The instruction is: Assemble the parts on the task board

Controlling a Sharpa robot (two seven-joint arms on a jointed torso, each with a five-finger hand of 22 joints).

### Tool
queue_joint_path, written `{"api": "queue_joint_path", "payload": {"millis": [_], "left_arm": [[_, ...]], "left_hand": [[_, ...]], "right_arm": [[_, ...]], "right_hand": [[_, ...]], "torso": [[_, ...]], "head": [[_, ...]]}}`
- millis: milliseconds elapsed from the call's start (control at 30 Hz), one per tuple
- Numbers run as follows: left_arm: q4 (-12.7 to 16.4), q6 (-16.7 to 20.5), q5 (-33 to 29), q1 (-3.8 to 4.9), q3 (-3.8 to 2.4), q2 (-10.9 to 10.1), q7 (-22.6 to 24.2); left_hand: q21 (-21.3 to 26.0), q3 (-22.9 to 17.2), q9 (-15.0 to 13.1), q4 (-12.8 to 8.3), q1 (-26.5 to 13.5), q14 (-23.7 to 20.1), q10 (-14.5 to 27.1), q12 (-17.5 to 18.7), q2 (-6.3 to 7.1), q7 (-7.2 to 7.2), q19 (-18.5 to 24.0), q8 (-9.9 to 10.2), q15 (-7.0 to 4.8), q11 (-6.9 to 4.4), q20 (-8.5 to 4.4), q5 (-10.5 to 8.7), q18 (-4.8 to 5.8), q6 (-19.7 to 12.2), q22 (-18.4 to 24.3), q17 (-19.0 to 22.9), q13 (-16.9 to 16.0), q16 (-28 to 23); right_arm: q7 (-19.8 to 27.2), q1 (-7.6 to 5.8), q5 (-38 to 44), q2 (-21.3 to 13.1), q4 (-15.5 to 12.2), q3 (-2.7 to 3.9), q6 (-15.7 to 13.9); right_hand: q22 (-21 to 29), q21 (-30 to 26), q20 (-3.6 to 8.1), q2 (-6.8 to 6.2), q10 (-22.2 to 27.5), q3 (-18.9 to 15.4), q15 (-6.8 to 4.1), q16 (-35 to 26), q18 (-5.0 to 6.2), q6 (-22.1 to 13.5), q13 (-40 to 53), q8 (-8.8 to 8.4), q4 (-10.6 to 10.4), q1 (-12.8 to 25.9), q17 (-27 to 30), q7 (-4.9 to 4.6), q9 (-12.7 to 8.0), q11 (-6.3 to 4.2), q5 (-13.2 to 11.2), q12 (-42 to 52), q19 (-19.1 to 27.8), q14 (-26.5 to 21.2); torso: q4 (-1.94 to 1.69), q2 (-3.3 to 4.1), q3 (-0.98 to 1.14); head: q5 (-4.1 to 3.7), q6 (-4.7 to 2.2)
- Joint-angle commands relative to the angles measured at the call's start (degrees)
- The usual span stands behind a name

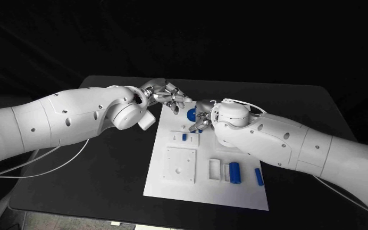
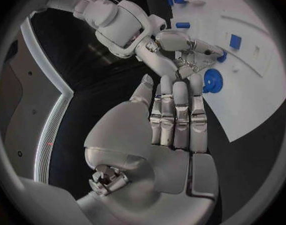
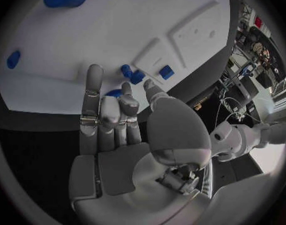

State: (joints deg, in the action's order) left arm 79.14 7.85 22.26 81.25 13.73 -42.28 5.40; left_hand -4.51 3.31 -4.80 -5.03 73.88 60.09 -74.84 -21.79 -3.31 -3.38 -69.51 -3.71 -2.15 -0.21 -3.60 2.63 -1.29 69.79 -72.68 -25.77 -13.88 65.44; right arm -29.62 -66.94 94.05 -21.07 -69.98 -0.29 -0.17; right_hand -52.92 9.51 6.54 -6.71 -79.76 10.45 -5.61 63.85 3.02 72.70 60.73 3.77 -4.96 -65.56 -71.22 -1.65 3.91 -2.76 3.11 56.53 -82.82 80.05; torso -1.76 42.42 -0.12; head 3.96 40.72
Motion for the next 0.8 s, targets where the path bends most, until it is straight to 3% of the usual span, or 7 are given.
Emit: {"api": "queue_joint_path", "payload": {"millis": [33, 567, 800], "left_arm": [[0.26, -0.03, -0.27, 0.09, -0.02, -0.02, 0.96], [0.45, -0.42, -0.28, 0.27, -0.02, -0.2, 0.87], [0.46, -0.59, -0.28, 0.3, -0.02, -0.22, 0.86]], "left_hand": [[0.35, -0.12, 0.02, 0.28, 0.33, 0.51, -0.09, 0.38, 0.45, 0.0, -0.39, -0.08, 0.05, 0.2, 0.19, 0.17, 0.32, 0.14, -0.03, -0.09, -0.05, -0.33], [0.35, -0.12, -0.03, 0.29, 0.41, 0.52, -0.09, 0.41, 0.54, 0.04, -0.39, 0.02, 0.03, 0.18, 0.18, 0.17, 0.33, 0.27, -0.02, -0.12, -0.11, -0.36], [0.36, -0.12, -0.05, 0.4, 0.42, 0.5, -0.08, 0.5, 0.62, 0.01, -0.36, 0.02, 0.04, 0.2, 0.18, 0.17, 0.35, 0.24, 0.0, -0.18, -0.22, -0.43]], "right_arm": [[0.28, 0.15, 0.94, 0.24, 0.29, -0.06, -0.1], [0.52, 0.66, 1.71, 0.94, 1.22, -0.4, -0.7], [0.9, 0.71, 2.3, 0.92, 1.24, -0.5, -1.61]], "right_hand": [[0.05, 0.2, 0.31, 0.08, -0.48, 0.16, 0.0, -0.3, -0.98, 0.51, 0.06, -0.1, 0.27, -0.11, -0.08, -0.08, 0.04, -0.1, -0.35, -0.33, -0.23, 0.47], [0.12, 0.19, 0.32, -0.41, -0.5, 0.71, -0.03, -0.51, -1.03, 0.74, -0.17, -0.09, 1.21, -1.07, -0.05, 0.02, 0.06, -0.12, -0.33, -0.76, -0.17, 0.43], [0.13, 0.17, 0.39, 0.37, -0.56, 3.52, -0.15, -0.71, -1.06, 1.13, -0.73, -0.11, 4.52, -4.9, 0.04, 0.34, 0.04, -0.27, -0.33, -1.37, -0.05, 0.32]], "torso": [[-0.05, 0.01, 0.01], [0.02, -0.04, -0.01], [0.09, -0.05, 0.01]], "head": [[-0.03, -0.02], [0.34, 0.17], [0.44, 0.18]]}}
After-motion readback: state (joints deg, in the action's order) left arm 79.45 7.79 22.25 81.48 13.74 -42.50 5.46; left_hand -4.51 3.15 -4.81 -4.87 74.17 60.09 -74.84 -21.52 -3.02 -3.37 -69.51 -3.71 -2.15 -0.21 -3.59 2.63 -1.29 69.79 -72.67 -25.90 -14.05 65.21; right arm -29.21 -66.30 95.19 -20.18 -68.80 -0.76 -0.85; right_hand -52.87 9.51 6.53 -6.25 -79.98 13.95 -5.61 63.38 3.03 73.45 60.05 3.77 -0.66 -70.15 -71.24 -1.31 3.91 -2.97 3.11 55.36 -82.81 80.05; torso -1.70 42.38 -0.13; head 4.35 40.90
